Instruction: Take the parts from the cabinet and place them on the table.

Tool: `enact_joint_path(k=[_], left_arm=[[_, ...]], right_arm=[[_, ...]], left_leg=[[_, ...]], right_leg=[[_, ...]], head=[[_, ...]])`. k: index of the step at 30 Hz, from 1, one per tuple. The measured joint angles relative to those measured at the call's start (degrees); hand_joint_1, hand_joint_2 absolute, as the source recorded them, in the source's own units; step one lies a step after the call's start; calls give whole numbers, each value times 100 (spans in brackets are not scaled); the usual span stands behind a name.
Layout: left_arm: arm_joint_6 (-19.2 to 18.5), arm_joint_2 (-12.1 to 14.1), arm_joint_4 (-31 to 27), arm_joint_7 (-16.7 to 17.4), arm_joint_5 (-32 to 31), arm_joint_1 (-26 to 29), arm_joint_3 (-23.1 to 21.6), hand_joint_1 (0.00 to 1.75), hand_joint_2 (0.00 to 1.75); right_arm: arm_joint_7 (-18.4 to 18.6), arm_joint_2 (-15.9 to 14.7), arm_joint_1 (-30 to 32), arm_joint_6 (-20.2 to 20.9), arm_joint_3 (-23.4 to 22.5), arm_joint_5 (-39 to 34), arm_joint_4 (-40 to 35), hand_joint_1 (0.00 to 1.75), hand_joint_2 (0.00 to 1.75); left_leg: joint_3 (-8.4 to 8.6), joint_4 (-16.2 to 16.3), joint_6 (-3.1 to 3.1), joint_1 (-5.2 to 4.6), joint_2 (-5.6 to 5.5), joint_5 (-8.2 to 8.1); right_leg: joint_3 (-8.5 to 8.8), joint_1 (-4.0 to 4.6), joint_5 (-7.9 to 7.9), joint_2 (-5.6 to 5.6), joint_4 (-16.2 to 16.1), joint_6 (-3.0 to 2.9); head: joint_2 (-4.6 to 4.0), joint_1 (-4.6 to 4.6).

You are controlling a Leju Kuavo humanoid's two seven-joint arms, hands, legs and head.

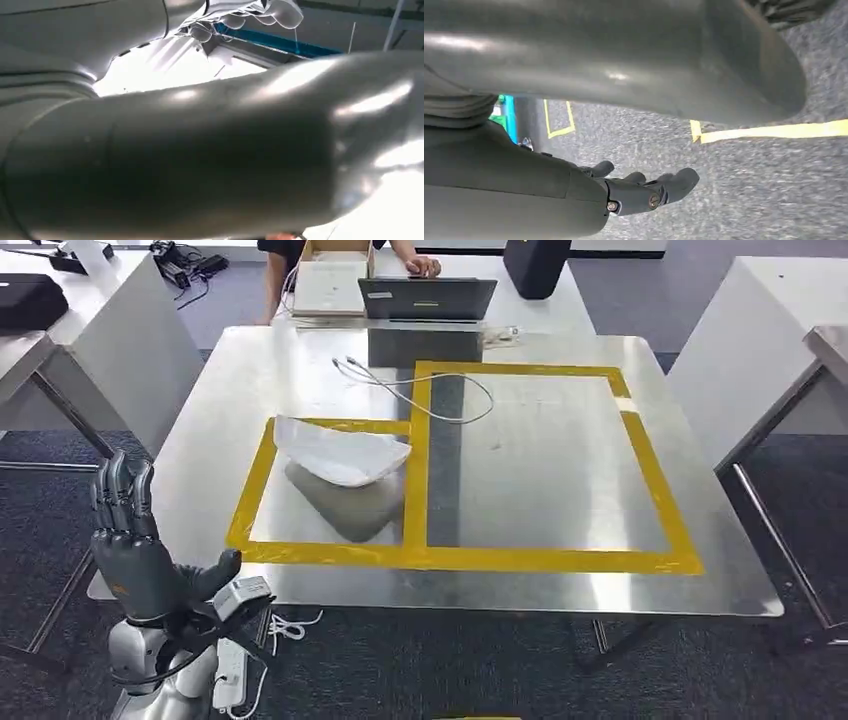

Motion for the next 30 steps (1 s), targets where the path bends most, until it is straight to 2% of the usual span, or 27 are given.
enact_joint_path(k=[1,3,4,5,7,8,9,10,11,13,14,15,16,17,18,19,20,23,24,25,26,28,29,30], left_arm=[[0,0,2,18,-13,6,0,0,0],[7,0,0,44,-66,5,0,0,0],[9,0,0,50,-89,7,-2,0,0],[11,4,2,70,-111,7,-2,0,0],[24,4,2,105,-151,14,-7,0,0],[26,9,13,144,-190,16,-9,0,0],[44,37,26,194,-240,14,-9,0,0],[50,68,44,229,-273,15,-9,0,0],[59,72,59,271,-319,13,-9,0,0],[66,98,92,385,-383,31,-7,0,0],[66,116,111,445,-413,55,-4,0,0],[63,138,129,479,-415,78,0,0,0],[57,153,155,505,-402,91,2,0,0],[46,168,184,511,-349,94,13,0,0],[24,181,214,511,-256,95,28,0,0],[-6,192,253,494,-160,99,46,0,0],[-46,195,314,474,-55,114,61,0,0],[-127,225,557,441,135,151,135,0,0],[-140,225,650,437,177,150,164,0,0],[-171,225,741,426,199,131,173,0,0],[-192,236,830,426,216,111,194,0,0],[-267,236,1004,431,210,88,221,0,0],[-311,236,1100,437,199,75,234,0,0],[-354,236,1187,452,201,66,245,0,0]], right_arm=[[7,0,0,-2,0,0,0,0,0],[18,-4,-6,-15,0,-7,0,0,0],[41,-4,-17,-20,0,-13,0,0,0],[61,-4,-14,-24,0,-17,0,0,0],[90,-4,-6,-39,0,-37,0,0,0],[87,-4,-6,-46,0,-50,0,0,0],[81,6,-9,-48,0,-50,0,0,0],[79,11,-16,-52,-2,-50,0,0,0],[68,7,-18,-52,-2,-50,0,0,0],[63,7,-18,-50,-2,-48,0,0,0],[63,7,-11,-50,-2,-39,0,0,0],[63,7,-5,-50,-2,-31,0,0,0],[63,7,-3,-50,-2,-24,0,0,0],[63,7,-5,-50,-2,-4,0,0,0],[63,7,-7,-50,-2,4,0,0,0],[61,7,-5,-50,-2,11,0,0,0],[61,7,-16,-48,-2,17,0,0,0],[55,7,-1,-33,0,24,0,0,0],[50,5,8,-33,0,30,0,0,0],[41,-7,4,-33,0,42,0,0,0],[42,-7,3,-26,0,52,0,0,0],[42,-7,3,-20,0,57,0,0,0],[44,-7,3,-20,0,61,0,0,0],[46,-7,3,-20,0,66,0,0,0]], left_leg=[[-44,18,-17,7,3,21],[-115,81,-53,26,3,45],[-162,110,-80,20,8,58],[-184,114,-130,5,7,89],[-192,99,-211,14,-3,150],[-188,80,-251,17,-4,176],[-213,100,-281,14,-21,157],[-280,204,-303,17,-28,0],[-387,503,-323,25,-27,-286],[-691,1387,-369,31,-27,-821],[-760,1720,-383,31,-26,-922],[-719,1783,-386,32,-26,-868],[-565,1607,-385,34,-26,-720],[-282,1189,-377,39,-24,-499],[73,614,-367,46,-23,-269],[300,188,-344,47,-29,-317],[389,91,-321,3,-51,-333],[334,71,-262,-15,-59,-314],[291,-3,-170,32,-52,-253],[277,-13,-104,40,-30,-200],[218,-15,-46,43,-22,-164],[92,3,-20,32,-11,-85],[32,23,-14,22,-1,-51],[-27,48,-17,17,6,-23]], right_leg=[[210,-11,155,-1,-258,5],[927,-25,521,-5,-1343,1],[1129,-22,395,-3,-1733,-25],[1103,33,487,19,-1716,-101],[1064,48,497,18,-1723,-157],[1053,49,520,15,-1727,-194],[1042,-12,595,-11,-1797,-284],[1014,-8,630,-19,-1803,-318],[960,-8,673,-20,-1803,-371],[816,3,763,-21,-1792,-377],[765,8,796,-24,-1787,-375],[726,8,822,-24,-1783,-367],[694,6,841,-25,-1778,-356],[676,2,857,-24,-1757,-339],[671,-2,857,-25,-1729,-333],[652,-2,858,-28,-1711,-319],[612,16,891,-26,-1695,-270],[585,10,1004,-17,-1731,-150],[567,34,1019,-2,-1727,-117],[502,13,858,-6,-1648,-94],[406,14,601,-6,-1391,-77],[118,9,70,-6,-561,-36],[15,14,-84,-5,-159,-24],[10,14,-62,-5,22,-22]], head=[[0,2],[0,9],[0,13],[0,2],[0,4],[0,2],[0,7],[0,-6],[0,-46],[0,-57],[0,-59],[0,-59],[0,-63],[0,-66],[0,-68],[0,-66],[0,-76],[0,-68],[0,-68],[0,-55],[0,-15],[0,-4],[0,2],[0,2]])
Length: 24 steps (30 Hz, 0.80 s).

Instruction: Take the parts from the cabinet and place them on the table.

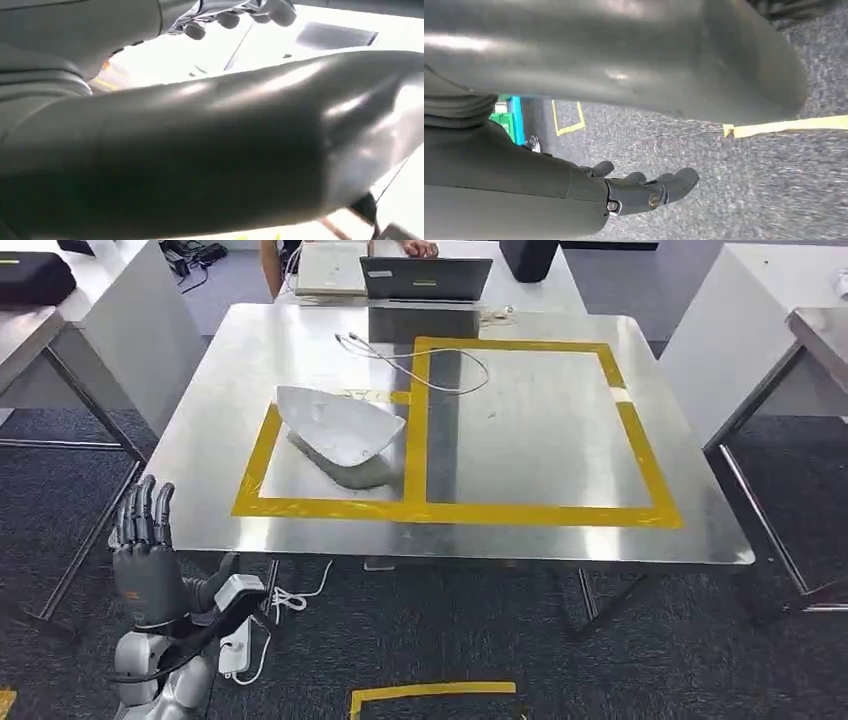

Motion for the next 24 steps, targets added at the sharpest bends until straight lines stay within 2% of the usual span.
enact_joint_path(k=[1,2,3,4,5,6,8,9,10,11,12,13,14,15,16,17,18,19,20,21,22,24], left_arm=[[-26,2,79,11,7,-15,11,0,0],[-63,2,159,20,28,-39,31,0,0],[-96,2,235,24,52,-69,48,0,0],[-137,2,299,26,92,-102,61,0,0],[-151,4,354,26,112,-124,79,0,0],[-186,7,415,13,137,-155,92,0,0],[-255,7,546,-59,242,-198,100,0,0],[-312,9,609,-92,303,-204,109,0,0],[-332,26,702,-138,367,-225,138,0,0],[-367,46,815,-175,418,-275,168,0,0],[-387,55,940,-197,453,-330,192,0,0],[-398,68,1091,-214,477,-377,210,0,0],[-415,68,1213,-230,518,-387,227,0,0],[-411,70,1325,-254,538,-390,243,0,0],[-404,77,1427,-271,566,-398,254,0,0],[-393,79,1523,-295,579,-408,273,0,0],[-393,81,1593,-321,616,-427,280,0,0],[-393,81,1668,-337,645,-463,286,0,0],[-402,74,1767,-356,673,-516,291,0,0],[-413,68,1835,-369,699,-539,306,0,0],[-419,61,1895,-372,715,-543,330,0,0],[-439,53,2038,-385,763,-551,350,0,0]], right_arm=[[2,0,0,0,0,4,0,0,0],[4,0,0,0,0,4,0,0,0],[9,0,-2,0,0,7,0,0,0],[11,0,-10,0,0,9,0,0,0],[15,-11,-21,2,0,9,0,0,0],[17,-11,-18,2,0,13,0,0,0],[26,-13,-14,2,0,24,0,0,0],[24,-13,-16,2,0,24,0,0,0],[17,-11,-31,7,0,28,0,0,0],[17,-11,-39,18,0,39,0,0,0],[15,-11,-39,22,0,42,0,0,0],[15,-13,-37,26,0,44,0,0,0],[13,-13,-36,31,0,46,0,0,0],[2,-13,-35,37,0,48,0,0,0],[-2,-11,-33,39,0,48,0,0,0],[-7,-11,-31,44,0,48,0,0,0],[-9,-11,-31,46,0,48,0,0,0],[-22,-11,-32,46,0,48,0,0,0],[-33,-15,-34,46,0,46,-2,0,0],[-39,-15,-37,44,0,48,-2,0,0],[-42,-15,-36,35,0,48,-2,0,0],[-44,-15,-27,35,0,46,-2,0,0]], left_leg=[[-51,31,-3,-2,4,21],[-99,62,-14,-5,5,37],[-135,86,-22,-6,3,52],[-157,107,-41,-8,1,68],[-192,108,-80,-28,11,103],[-192,95,-118,-8,10,148],[-200,64,-190,9,1,229],[-198,36,-232,-6,-5,274],[-259,88,-252,2,-27,168],[-324,253,-272,-9,-30,-74],[-425,596,-292,3,-28,-378],[-570,1101,-325,13,-28,-689],[-661,1488,-348,13,-28,-859],[-677,1708,-365,15,-28,-877],[-587,1688,-374,22,-27,-764],[-380,1441,-377,31,-26,-555],[-72,1005,-382,42,-27,-353],[284,479,-390,57,-27,-250],[510,111,-382,38,-40,-499],[531,56,-284,-2,-71,-452],[432,27,-252,4,-66,-442],[375,61,-132,-22,-64,-367]], right_leg=[[124,0,137,0,-121,-12],[387,3,342,0,-477,-33],[719,10,530,0,-996,-66],[1058,34,593,3,-1562,-127],[1194,63,447,3,-1787,-164],[1162,77,527,6,-1786,-173],[1121,101,567,3,-1796,-228],[1103,86,633,-1,-1843,-270],[1093,23,722,-50,-1914,-289],[1045,19,778,-36,-1940,-342],[979,17,832,-39,-1939,-353],[898,18,889,-43,-1926,-351],[824,18,935,-44,-1905,-350],[747,17,975,-44,-1882,-344],[669,12,1013,-44,-1858,-335],[592,5,1050,-44,-1827,-315],[521,-5,1087,-43,-1792,-290],[461,-14,1118,-42,-1751,-255],[404,0,1156,-40,-1727,-208],[386,4,1195,-40,-1715,-177],[389,9,1245,-36,-1726,-148],[360,-4,1361,-21,-1764,-70]], head=[[0,2],[0,4],[0,9],[0,13],[0,6],[0,0],[0,9],[0,7],[0,13],[0,-11],[0,-55],[0,-61],[0,-61],[0,-63],[0,-66],[0,-68],[0,-68],[0,-68],[0,-74],[0,-72],[0,-57],[0,-59]])
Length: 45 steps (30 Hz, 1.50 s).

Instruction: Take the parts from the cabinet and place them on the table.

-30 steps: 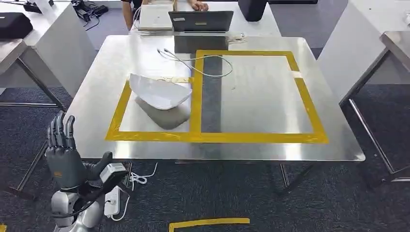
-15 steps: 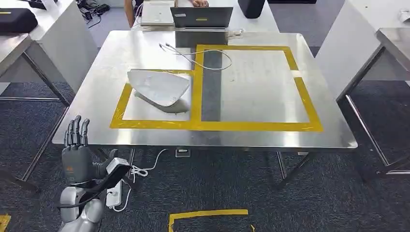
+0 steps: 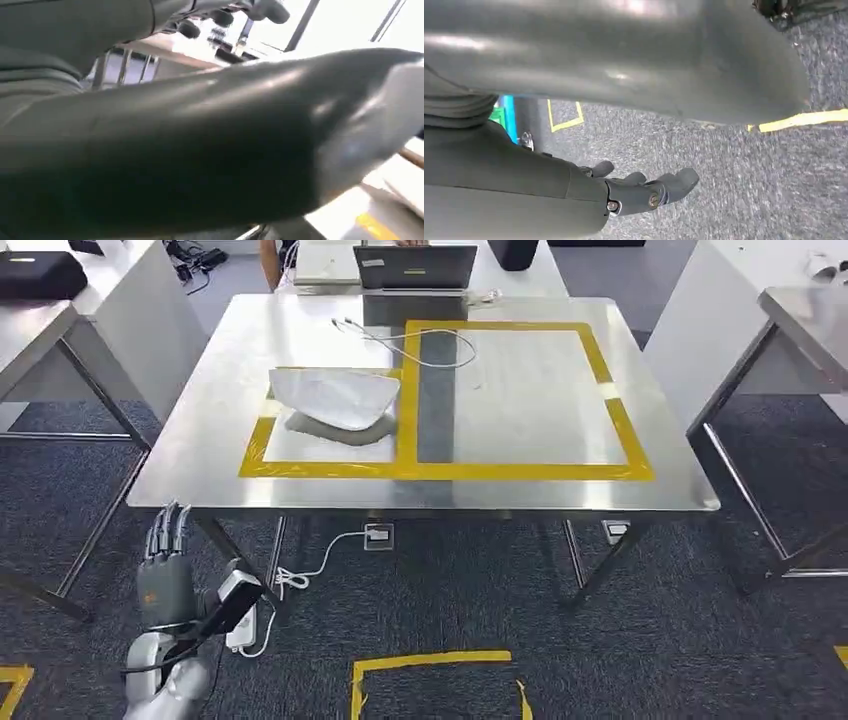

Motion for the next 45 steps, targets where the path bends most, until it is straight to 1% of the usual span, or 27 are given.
enact_joint_path(k=[1,3,5,6,8,10,12,13,15,16,18,20,21,22,25,26,27,31,32,33,35,36,38,40,41,42,45], left_arm=[[0,-27,69,-16,4,-36,11,0,0],[-29,-57,252,-40,35,-131,37,0,0],[-29,-61,436,-61,31,-163,52,0,0],[-29,-68,554,-79,33,-169,70,0,0],[-29,-88,731,-129,55,-188,77,0,0],[-24,-101,934,-204,107,-254,107,0,0],[-22,-136,1080,-273,181,-312,133,0,0],[-22,-127,1161,-297,212,-339,160,0,0],[-37,-129,1312,-328,300,-375,201,0,0],[-42,-114,1380,-337,310,-376,230,0,0],[-63,-92,1497,-341,356,-380,267,0,0],[-107,-66,1594,-337,396,-410,297,0,0],[-112,-61,1689,-321,404,-427,319,0,0],[-129,-53,1789,-295,407,-445,330,0,0],[-331,-16,2095,-131,507,-489,415,0,0],[-427,-5,2200,-81,577,-498,442,0,0],[-654,6,2306,-5,746,-527,494,0,0],[-1334,-11,2849,801,1023,-444,805,0,0],[-1469,-31,2971,938,1049,-403,857,0,0],[-1669,-44,3072,1113,1108,-329,916,0,0],[-1935,-70,3240,1502,1134,-147,1030,0,0],[-2095,-92,3335,1823,1037,-39,1062,0,0],[-2334,-118,3488,2593,744,214,1064,0,0],[-2334,-158,3585,2815,632,488,1064,0,0],[-2334,-184,3620,2839,610,556,1064,0,0],[-2334,-210,3646,2861,597,594,1064,0,0],[-2378,-238,3720,2962,779,663,1073,0,0]], right_arm=[[0,0,17,-2,0,-2,0,0,0],[2,0,25,-9,0,-4,2,0,0],[2,2,13,-9,0,-7,2,0,0],[2,0,13,-13,0,-7,2,0,0],[2,0,16,-17,0,-24,2,0,0],[-2,0,11,-33,0,-37,2,0,0],[-18,-15,-20,-39,0,-46,0,0,0],[-18,-15,-13,-44,0,-46,0,0,0],[-15,-15,-9,-57,0,-46,0,0,0],[-15,-6,4,-59,0,-46,2,0,0],[-11,-9,-7,-68,-2,-48,2,0,0],[-13,-9,11,-66,-2,-48,2,0,0],[-11,-7,18,-66,-2,-46,2,0,0],[-13,-7,18,-68,-2,-44,2,0,0],[-20,-7,17,-66,-2,-35,2,0,0],[-31,-7,14,-66,-2,-24,2,0,0],[-33,-5,17,-63,-2,-20,2,0,0],[-33,-7,32,-31,0,44,2,0,0],[-35,-7,39,-13,0,70,2,0,0],[-31,-4,41,9,2,98,2,0,0],[-33,-4,45,59,11,153,2,0,0],[-31,-7,38,79,28,205,2,0,0],[-26,-15,29,105,61,282,2,0,0],[-15,-28,28,114,98,321,2,0,0],[-18,-31,23,116,112,321,2,0,0],[-18,-46,3,118,129,321,2,0,0],[-33,-48,-16,109,164,319,2,0,0]], left_leg=[[-54,-27,84,34,26,68],[-171,-23,175,31,35,202],[-363,-12,197,8,36,353],[-470,-6,197,-6,40,428],[-659,17,188,-21,51,556],[-807,33,165,-32,47,676],[-875,43,108,-57,50,777],[-841,-2,64,-32,70,841],[-837,-71,-5,-7,66,968],[-873,-76,-42,-39,49,1002],[-1028,254,-85,-10,31,405],[-1161,1059,-146,8,34,-249],[-1189,1452,-168,8,34,-368],[-1155,1656,-178,8,34,-265],[-485,1032,-160,19,36,292],[-92,516,-144,22,35,175],[296,-77,-116,-11,33,-151],[172,-131,98,-36,38,-24],[99,-136,146,-15,74,50],[12,-135,197,-12,77,116],[-132,-128,208,-19,79,250],[-232,-114,208,-25,85,324],[-420,-72,188,-28,105,435],[-590,3,163,-28,124,512],[-659,34,151,-28,119,555],[-704,50,121,-38,105,603],[-689,-12,6,1,81,758]], right_leg=[[-30,-18,-51,8,30,32],[-212,-21,-696,9,497,73],[-429,-20,-1275,9,1355,91],[-461,-15,-1352,9,1693,84],[-206,7,-1029,9,1647,39],[451,50,-712,10,863,-50],[1071,114,-1044,8,-116,-158],[1001,135,-977,11,-59,-133],[949,161,-909,14,-94,-198],[899,95,-795,-8,-171,-245],[746,72,-640,-18,-181,-331],[569,75,-501,-19,-172,-318],[472,75,-426,-26,-160,-314],[386,74,-359,-34,-139,-307],[80,68,-183,-42,-52,-263],[15,69,-133,-41,-18,-241],[-26,98,-94,-33,10,-203],[-22,72,113,-18,-55,-48],[-76,40,-46,-4,23,-15],[-170,38,-420,-4,250,6],[-375,17,-1131,-3,1067,43],[-437,19,-1318,-3,1480,51],[-300,20,-1133,-3,1740,49],[319,23,-729,-2,1069,12],[744,29,-729,6,513,-29],[1012,62,-1033,17,26,-77],[985,103,-965,17,-84,-150]], head=[[0,4],[0,46],[0,70],[0,70],[0,74],[0,79],[0,81],[0,59],[0,85],[0,94],[0,53],[0,22],[0,22],[0,18],[0,7],[0,7],[0,-4],[0,20],[0,15],[0,48],[0,68],[0,70],[0,74],[0,79],[0,81],[0,85],[0,96]])
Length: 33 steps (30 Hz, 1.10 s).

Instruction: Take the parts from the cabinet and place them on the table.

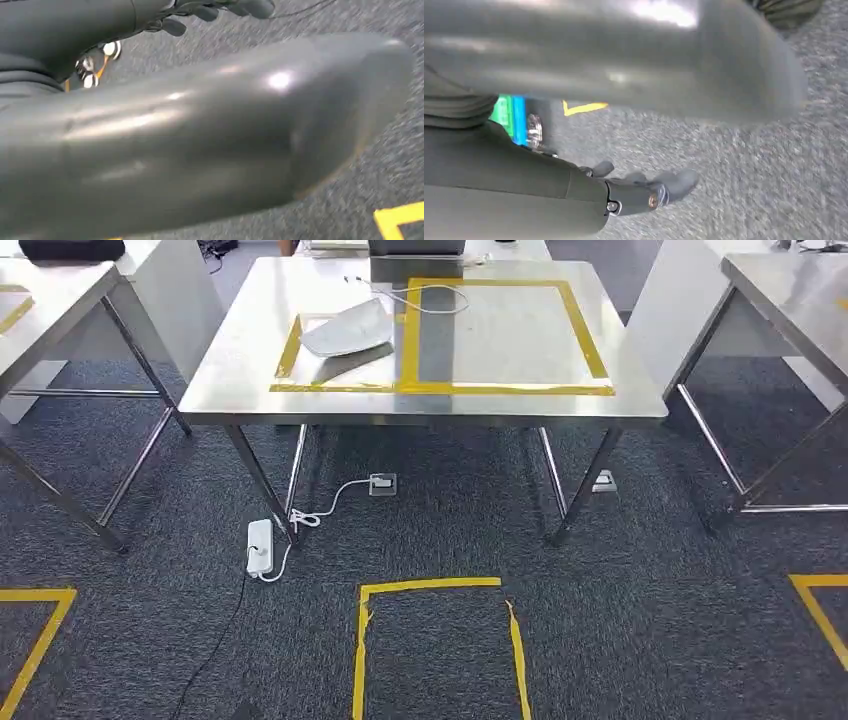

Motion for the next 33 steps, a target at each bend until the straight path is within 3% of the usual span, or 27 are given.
enact_joint_path(k=[1,2,3,5,6,7,8,9,10,11,12,13,16,17,18,20,21,22,23,24,25,26,27,28,31,32,33], left_arm=[[32,-18,18,-39,253,65,74,0,0],[102,-29,33,-72,494,136,188,0,0],[171,-73,50,-70,662,201,294,0,0],[289,-138,88,55,900,290,514,0,0],[315,-160,105,144,972,306,597,0,0],[348,-182,116,241,1042,315,687,0,0],[389,-197,120,273,1097,328,781,0,0],[422,-210,122,214,1129,343,864,0,0],[435,-215,122,104,1131,351,936,0,0],[437,-226,120,-47,1114,351,982,0,0],[435,-258,111,-229,1064,335,1014,0,0],[442,-254,107,-364,1015,327,1034,0,0],[452,-313,118,-636,686,315,1047,0,0],[448,-352,131,-652,547,305,1030,0,0],[426,-357,131,-647,447,275,1006,0,0],[424,-381,125,-645,395,255,982,0,0],[424,-387,125,-638,390,252,977,0,0],[424,-394,125,-638,382,253,958,0,0],[424,-400,125,-638,371,253,940,0,0],[422,-405,125,-638,358,254,936,0,0],[422,-414,125,-641,353,254,934,0,0],[420,-420,125,-647,327,253,927,0,0],[420,-431,120,-667,268,238,905,0,0],[422,-442,112,-695,218,232,875,0,0],[330,-488,109,-708,137,119,807,0,0],[299,-492,114,-669,86,113,774,0,0],[278,-492,116,-628,52,99,743,0,0]], right_arm=[[0,-2,-1,-4,0,-9,0,0,0],[2,-2,2,-9,0,-13,0,0,0],[13,-9,2,-18,0,-15,0,0,0],[55,-31,36,-22,-2,-17,0,0,0],[85,-44,48,-17,-2,-17,0,0,0],[107,-57,49,2,-2,-15,0,0,0],[112,-70,47,24,-2,-13,0,0,0],[107,-81,47,48,-2,-9,0,0,0],[101,-85,47,55,0,0,0,0,0],[101,-94,44,57,0,4,0,0,0],[103,-116,45,53,2,28,-2,0,0],[105,-116,47,46,7,48,-2,0,0],[142,-120,29,-26,15,87,-2,0,0],[142,-120,45,-48,18,103,0,0,0],[151,-112,45,-57,20,112,0,0,0],[144,-96,37,-68,22,120,2,0,0],[136,-94,29,-72,24,120,2,0,0],[136,-96,27,-74,26,122,2,0,0],[133,-96,28,-74,26,122,2,0,0],[133,-96,30,-77,26,122,2,0,0],[131,-96,31,-77,26,120,2,0,0],[105,-96,26,-72,29,122,2,0,0],[40,-96,5,-50,33,131,2,0,0],[-62,-94,-21,-7,44,140,2,0,0],[-216,-9,-135,31,118,195,2,0,0],[-181,33,-170,28,142,214,2,0,0],[-166,79,-218,18,166,241,2,0,0]], left_leg=[[0,-40,-48,-12,-5,52],[-25,20,-73,12,-23,-12],[-93,151,-106,5,-38,-323],[-241,869,-160,26,-43,-1095],[-307,1289,-184,29,-43,-1316],[-317,1579,-201,30,-42,-1341],[-240,1677,-211,32,-42,-1180],[-59,1554,-213,41,-40,-927],[201,1267,-217,54,-41,-729],[583,794,-221,67,-42,-669],[984,225,-226,73,-52,-952],[1199,-132,-165,22,-82,-1089],[1033,-62,17,-15,-51,-986],[951,-87,94,25,-20,-887],[849,-80,144,22,-2,-807],[648,-76,184,15,2,-651],[543,-73,186,4,8,-574],[454,-64,182,-3,15,-495],[361,-48,178,-6,18,-414],[250,-21,166,-5,21,-339],[154,5,151,-5,20,-282],[71,29,128,-4,19,-226],[32,55,106,-3,19,-174],[0,62,61,-29,14,-127],[6,-23,-48,7,30,60],[-24,-52,-94,-6,27,114],[-65,47,-118,18,2,-85]], right_leg=[[-23,-6,63,-1,-33,-54],[-65,-54,172,-33,-87,-102],[-130,-54,243,-21,-104,-144],[-302,-51,385,-28,-93,-167],[-400,-46,456,-40,-83,-165],[-504,-45,525,-56,-65,-156],[-601,-47,593,-70,-34,-144],[-714,-52,652,-79,-4,-123],[-819,-60,710,-84,36,-100],[-913,-65,763,-85,82,-69],[-973,-52,800,-90,126,-25],[-993,-45,835,-93,167,7],[-990,-65,1028,-94,94,116],[-1040,-81,1072,-81,95,149],[-1107,-89,762,-60,225,178],[-1288,-96,-20,-55,916,225],[-1361,-96,-308,-55,1367,236],[-1386,-93,-415,-53,1743,234],[-1323,-91,-312,-49,1917,224],[-1146,-87,-72,-45,1842,211],[-877,-87,154,-46,1565,198],[-480,-87,266,-45,1078,172],[-42,-82,104,-36,480,127],[260,-42,-132,-27,-30,87],[128,8,-51,-30,-35,-8],[90,-32,50,-37,-80,-70],[15,-48,137,-73,-95,-116]], head=[[0,0],[0,7],[0,-11],[0,-72],[0,-76],[0,-79],[0,-81],[0,-85],[0,-87],[0,-90],[0,-98],[0,-98],[0,-70],[0,-74],[0,-59],[0,-13],[0,-13],[0,-7],[0,-4],[0,0],[0,2],[0,4],[0,2],[0,9],[0,13],[0,2],[0,2]])
